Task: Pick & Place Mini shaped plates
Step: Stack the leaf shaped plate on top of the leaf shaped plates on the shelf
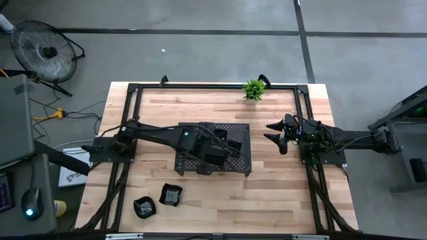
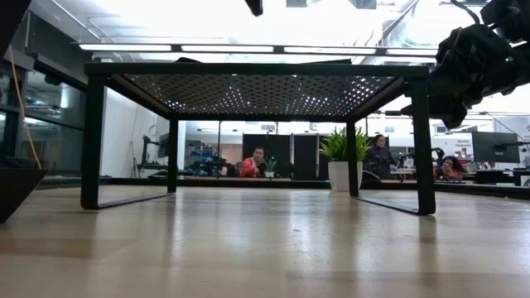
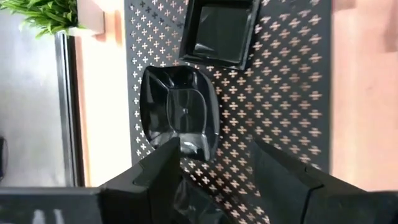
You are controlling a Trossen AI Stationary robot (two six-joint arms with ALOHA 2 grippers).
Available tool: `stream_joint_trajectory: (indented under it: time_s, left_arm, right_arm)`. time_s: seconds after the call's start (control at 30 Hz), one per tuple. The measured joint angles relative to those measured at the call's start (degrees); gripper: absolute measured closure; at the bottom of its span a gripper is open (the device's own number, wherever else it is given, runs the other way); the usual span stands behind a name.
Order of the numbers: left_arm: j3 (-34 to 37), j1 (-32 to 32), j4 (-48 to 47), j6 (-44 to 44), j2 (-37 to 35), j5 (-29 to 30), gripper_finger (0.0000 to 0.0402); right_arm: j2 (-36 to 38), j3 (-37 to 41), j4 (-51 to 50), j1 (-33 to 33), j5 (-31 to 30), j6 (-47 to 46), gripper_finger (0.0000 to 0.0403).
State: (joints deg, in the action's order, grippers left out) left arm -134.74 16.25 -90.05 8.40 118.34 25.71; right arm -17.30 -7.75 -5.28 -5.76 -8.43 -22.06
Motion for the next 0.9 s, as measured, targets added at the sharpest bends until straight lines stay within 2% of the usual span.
stream_joint_trajectory:
  time_s: [0.17, 0.3, 0.47, 0.63, 0.9]
  left_arm:
    - [1.57, 2.21, 0.09, 3.74, -3.39, 0.16, 0.0213]
    - [6.71, 4.28, 0.08, 7.55, -7.92, 0.35, 0.0213]
    - [18.61, 7.72, 0.04, 14.81, -15.50, 0.38, 0.0213]
    - [31.17, 13.17, 0.62, 25.98, -23.10, 0.23, 0.0213]
    - [45.82, 24.26, 3.19, 45.87, -30.68, -5.10, 0.0213]
  right_arm:
    - [0.00, 0.00, -0.02, 0.02, 0.02, 0.00, 0.0157]
    - [0.00, 0.00, -0.02, 0.00, 0.00, 0.00, 0.0157]
    - [0.00, 0.00, -0.02, 0.02, 0.00, 0.00, 0.0157]
    - [0.00, 0.00, 0.00, 0.01, 0.01, 0.00, 0.0157]
    - [0.00, 0.00, 0.00, 0.01, 0.00, 0.00, 0.0157]
